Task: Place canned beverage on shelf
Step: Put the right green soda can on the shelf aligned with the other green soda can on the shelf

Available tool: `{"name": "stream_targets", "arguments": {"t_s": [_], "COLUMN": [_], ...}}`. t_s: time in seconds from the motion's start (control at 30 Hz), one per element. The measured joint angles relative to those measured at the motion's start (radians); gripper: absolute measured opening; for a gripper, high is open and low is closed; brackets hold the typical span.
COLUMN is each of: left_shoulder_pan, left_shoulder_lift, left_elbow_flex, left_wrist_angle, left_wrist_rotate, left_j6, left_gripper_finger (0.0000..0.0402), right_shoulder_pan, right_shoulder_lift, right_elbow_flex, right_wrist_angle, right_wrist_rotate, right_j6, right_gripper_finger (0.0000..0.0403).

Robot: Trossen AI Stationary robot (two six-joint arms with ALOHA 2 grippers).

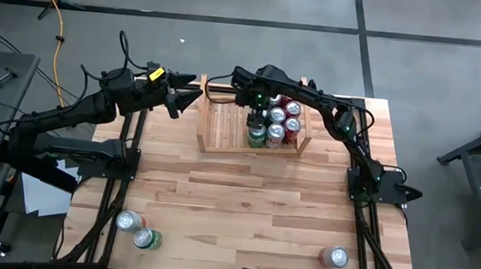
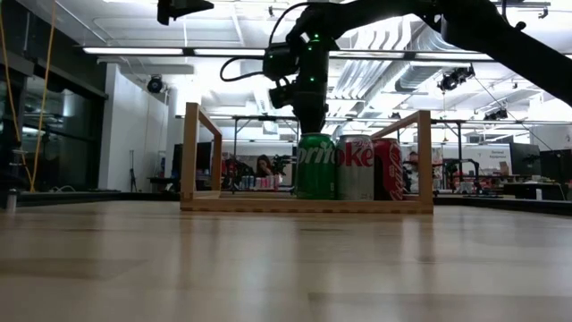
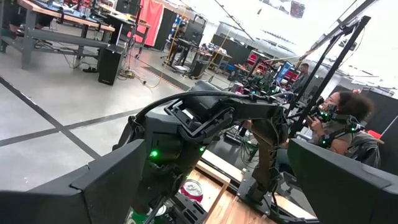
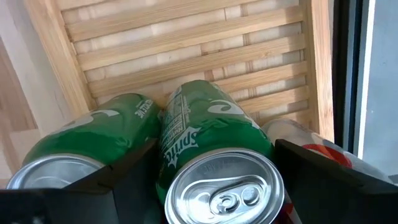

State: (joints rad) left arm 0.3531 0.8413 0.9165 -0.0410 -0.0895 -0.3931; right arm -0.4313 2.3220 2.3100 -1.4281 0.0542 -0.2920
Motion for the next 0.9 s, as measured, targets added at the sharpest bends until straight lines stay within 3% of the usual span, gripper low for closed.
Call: {"name": "stream_targets", "arguments": {"t_s": [0.9], "left_shoulder_pan": [0.000], "left_shoulder_lift": [0.000], "left_elbow_flex": [0.000], "left_wrist_angle": [0.000], "left_wrist_rotate": [0.000], "left_j6": [0.002], "left_gripper_finger": [0.0383], "right_shoulder_pan": [0.000], "right_shoulder_lift": [-0.002], "right_elbow_flex": [0.000], "right_wrist_angle": [-0.032], "right_wrist_rotate": [-0.002], "right_j6": [0.022], "right_gripper_finger": [0.0299]}}
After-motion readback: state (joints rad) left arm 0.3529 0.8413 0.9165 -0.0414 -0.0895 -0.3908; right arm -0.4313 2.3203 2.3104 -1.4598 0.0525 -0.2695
